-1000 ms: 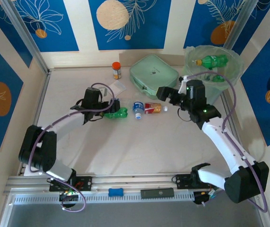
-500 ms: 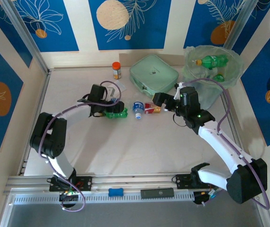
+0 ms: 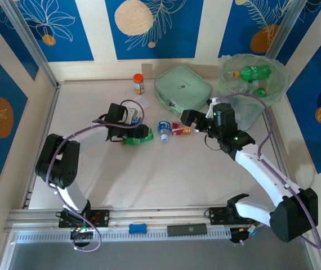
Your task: Put the plastic bottles in the bin
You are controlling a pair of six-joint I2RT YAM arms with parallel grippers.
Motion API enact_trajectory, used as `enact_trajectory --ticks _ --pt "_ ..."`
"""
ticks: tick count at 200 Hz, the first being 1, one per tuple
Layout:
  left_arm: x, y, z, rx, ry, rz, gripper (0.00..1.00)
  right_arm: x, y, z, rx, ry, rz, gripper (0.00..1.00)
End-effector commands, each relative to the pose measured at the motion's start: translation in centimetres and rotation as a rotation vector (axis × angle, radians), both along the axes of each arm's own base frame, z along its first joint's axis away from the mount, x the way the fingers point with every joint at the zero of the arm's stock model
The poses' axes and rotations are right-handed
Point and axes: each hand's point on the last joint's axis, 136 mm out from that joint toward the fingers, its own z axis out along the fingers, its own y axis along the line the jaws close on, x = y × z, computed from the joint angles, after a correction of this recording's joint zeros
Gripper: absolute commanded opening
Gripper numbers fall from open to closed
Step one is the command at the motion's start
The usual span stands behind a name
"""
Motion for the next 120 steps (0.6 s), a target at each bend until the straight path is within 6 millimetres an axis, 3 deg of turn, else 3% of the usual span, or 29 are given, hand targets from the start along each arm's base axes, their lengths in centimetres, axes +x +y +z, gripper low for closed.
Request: enact_trajectory --ticks 1,71,120 --pt "-1.9 -0.2 0.5 -0.005 0.025 -0.009 0.99 0.2 0.2 0.4 0.015 -0.023 -0.008 0.99" --pt "-4.1 -0.3 -0.9 0.062 0.042 -0.05 1.0 0.5 0.9 -0.2 0.032 0.0 0.0 0.99" --pt "-3.7 -1.2 -2.3 0.087 0.052 -0.09 0.88 0.4 1.1 -0.1 0.034 0.006 0.004 0.99"
